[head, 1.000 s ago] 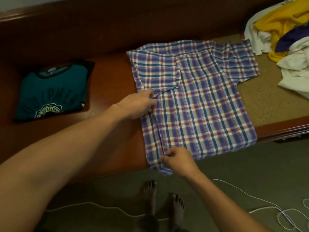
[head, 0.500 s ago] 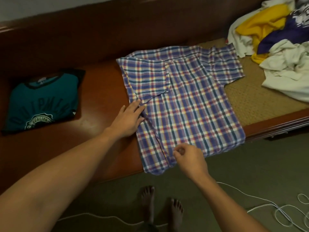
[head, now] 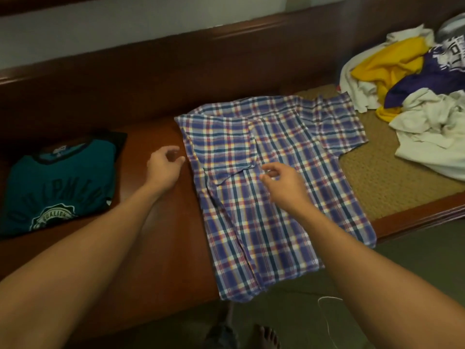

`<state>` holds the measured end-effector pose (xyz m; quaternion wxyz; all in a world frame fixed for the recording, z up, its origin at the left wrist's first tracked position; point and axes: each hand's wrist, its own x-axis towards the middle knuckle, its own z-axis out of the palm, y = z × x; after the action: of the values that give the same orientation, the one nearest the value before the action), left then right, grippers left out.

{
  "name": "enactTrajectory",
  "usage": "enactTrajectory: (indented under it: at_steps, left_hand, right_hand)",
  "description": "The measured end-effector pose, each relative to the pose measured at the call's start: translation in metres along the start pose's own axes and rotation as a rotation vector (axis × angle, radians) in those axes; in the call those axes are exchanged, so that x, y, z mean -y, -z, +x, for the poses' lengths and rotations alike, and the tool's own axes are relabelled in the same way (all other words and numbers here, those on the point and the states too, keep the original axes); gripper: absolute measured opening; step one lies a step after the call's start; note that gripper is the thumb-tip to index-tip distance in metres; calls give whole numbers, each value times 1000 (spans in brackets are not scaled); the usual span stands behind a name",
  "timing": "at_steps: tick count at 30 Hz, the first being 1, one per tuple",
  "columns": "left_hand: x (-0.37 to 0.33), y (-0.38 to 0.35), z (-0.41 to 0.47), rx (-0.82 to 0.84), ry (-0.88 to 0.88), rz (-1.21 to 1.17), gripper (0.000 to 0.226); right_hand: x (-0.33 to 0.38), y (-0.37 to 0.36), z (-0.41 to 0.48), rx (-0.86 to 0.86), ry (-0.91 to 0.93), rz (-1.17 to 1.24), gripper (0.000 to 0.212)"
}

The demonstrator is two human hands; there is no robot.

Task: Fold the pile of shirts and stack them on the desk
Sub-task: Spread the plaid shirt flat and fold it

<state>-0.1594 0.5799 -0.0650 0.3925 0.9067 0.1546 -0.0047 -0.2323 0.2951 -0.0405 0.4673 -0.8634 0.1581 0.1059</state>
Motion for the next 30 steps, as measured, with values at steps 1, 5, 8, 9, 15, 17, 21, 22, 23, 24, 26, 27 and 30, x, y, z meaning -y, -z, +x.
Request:
enactTrajectory:
  at_steps: [1,5,8,9,15,17,21,22,23,24,26,27,30]
  left_hand:
    - [-4,2,14,-4,54,-66,38]
    - [-20,0,78,72,236,-301,56]
    - [-30,-7,120,206,363,-528,65]
    - [-32,-9,132,265,379,-573,61]
    - [-45,-24,157,354,186,-439,32]
    - [-44,-28,146,256,-69,-228,26]
    - [-22,-38,116,201,-759,247,46]
    - [-16,-41,109,193,-893,342,51]
    - [-10,-44,103,185,-978,408,54]
    - [-5,-46,98,186,-1024,447,56]
    - [2,-47,94,197,-1056,476,61]
    - [5,-47,94,200,-1058,481,63]
    - [7,-42,97,202,-1056,473,64]
  right_hand:
    - [8,-3,15,-8,-4,-3,31]
    - [35,-18,74,-33,-12,1,32]
    - [54,-26,117,-54,52,-68,36]
    - [59,-28,132,-56,75,-104,39]
    - [93,-31,216,22,249,-369,52]
    - [101,-31,235,104,283,-433,58]
    - [101,-30,254,238,350,-594,50]
    - [98,-29,255,252,353,-605,45]
    - [94,-27,256,260,349,-590,43]
    - [91,-25,256,259,346,-569,42]
    - [85,-22,255,244,355,-568,43]
    - [83,-21,255,238,356,-579,44]
    - [79,-23,255,260,332,-594,47]
